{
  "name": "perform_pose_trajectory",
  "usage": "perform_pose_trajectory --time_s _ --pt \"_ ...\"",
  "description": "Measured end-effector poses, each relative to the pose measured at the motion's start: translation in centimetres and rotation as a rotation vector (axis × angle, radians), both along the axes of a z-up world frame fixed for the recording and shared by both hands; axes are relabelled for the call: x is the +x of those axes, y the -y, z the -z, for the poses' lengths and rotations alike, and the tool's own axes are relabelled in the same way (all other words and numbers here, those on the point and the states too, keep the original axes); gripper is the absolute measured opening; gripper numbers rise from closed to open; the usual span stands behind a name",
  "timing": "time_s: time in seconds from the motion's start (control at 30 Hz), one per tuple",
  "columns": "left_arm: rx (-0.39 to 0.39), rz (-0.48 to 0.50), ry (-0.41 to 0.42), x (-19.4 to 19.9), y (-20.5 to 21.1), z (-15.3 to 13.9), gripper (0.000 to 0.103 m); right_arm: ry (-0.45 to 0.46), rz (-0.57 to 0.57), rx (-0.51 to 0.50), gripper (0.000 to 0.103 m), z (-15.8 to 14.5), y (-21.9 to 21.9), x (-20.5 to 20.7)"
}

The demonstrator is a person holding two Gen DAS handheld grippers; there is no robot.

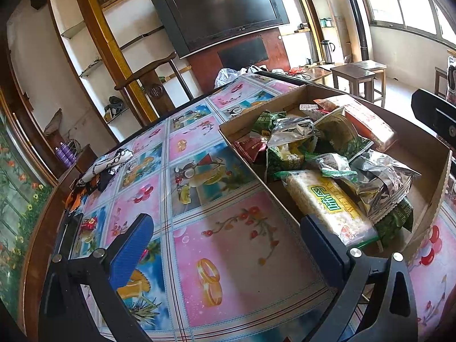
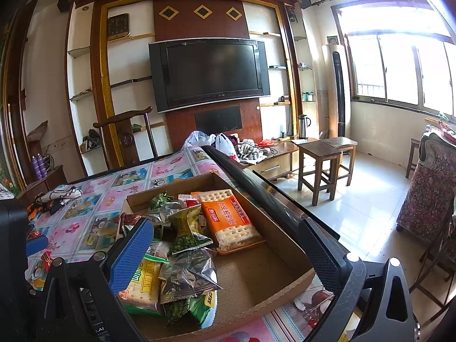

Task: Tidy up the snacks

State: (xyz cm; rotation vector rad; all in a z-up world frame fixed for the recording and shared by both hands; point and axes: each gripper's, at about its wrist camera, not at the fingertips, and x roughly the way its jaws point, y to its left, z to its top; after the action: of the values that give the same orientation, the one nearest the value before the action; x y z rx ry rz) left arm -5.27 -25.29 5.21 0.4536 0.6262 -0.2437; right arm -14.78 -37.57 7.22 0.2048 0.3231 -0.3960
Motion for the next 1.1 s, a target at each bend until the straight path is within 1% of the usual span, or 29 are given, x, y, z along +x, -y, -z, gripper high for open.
perform_pose_trajectory --time_s 0.23,0.4,0.5,0.6,0.7,0.8,0.83,0.87,0.93,1.03,1.1 --pt "0.005 -0.004 0.005 0.2 -0.4 -0.1 0.102 -0.002 -0.001 0.001 0.102 0.1 0.0 0.0" --pt "0.005 -0.003 0.006 0.0 0.0 -0.1 0.102 -0.002 -0.001 0.001 0.102 0.1 0.0 0.0" --pt "-0.005 -0.01 -0.003 0.1 -0.1 -0.2 0.102 -0.005 -0.004 -0.001 0.102 0.1 0.0 0.0" --pt "-0.038 -0.034 -0.021 0.6 -1.3 -0.8 0.102 -0.021 -0.018 -0.009 0.102 0.4 -0.3 0.2" --pt "-0.05 -0.077 -0.008 0.6 -3.6 -1.4 0.103 -0.005 -0.029 -0.023 0.102 0.2 -1.0 -0.2" --pt "-0.056 -0.134 0.004 0.4 -7.2 -1.8 0.103 0.017 -0.087 -0.021 0.102 -0.2 -2.8 -0.7" --pt "-0.055 -0.159 0.005 0.3 -8.7 -1.8 0.103 0.019 -0.105 -0.032 0.102 -0.4 -3.5 -0.7" --pt "-0.056 -0.175 0.004 0.0 -9.4 -1.9 0.103 0.021 -0.127 -0.053 0.102 -0.6 -4.5 -0.8" --pt "-0.069 -0.225 -0.011 -0.1 -12.6 -1.9 0.103 0.022 -0.17 -0.093 0.102 -1.1 -6.5 -0.8" --pt "-0.06 -0.329 -0.044 0.1 -17.5 -1.0 0.103 -0.02 -0.288 -0.088 0.102 -1.4 -9.5 0.0" --pt "-0.052 -0.381 -0.074 0.4 -19.7 -0.3 0.103 -0.08 -0.365 -0.081 0.102 -1.1 -11.8 1.0"
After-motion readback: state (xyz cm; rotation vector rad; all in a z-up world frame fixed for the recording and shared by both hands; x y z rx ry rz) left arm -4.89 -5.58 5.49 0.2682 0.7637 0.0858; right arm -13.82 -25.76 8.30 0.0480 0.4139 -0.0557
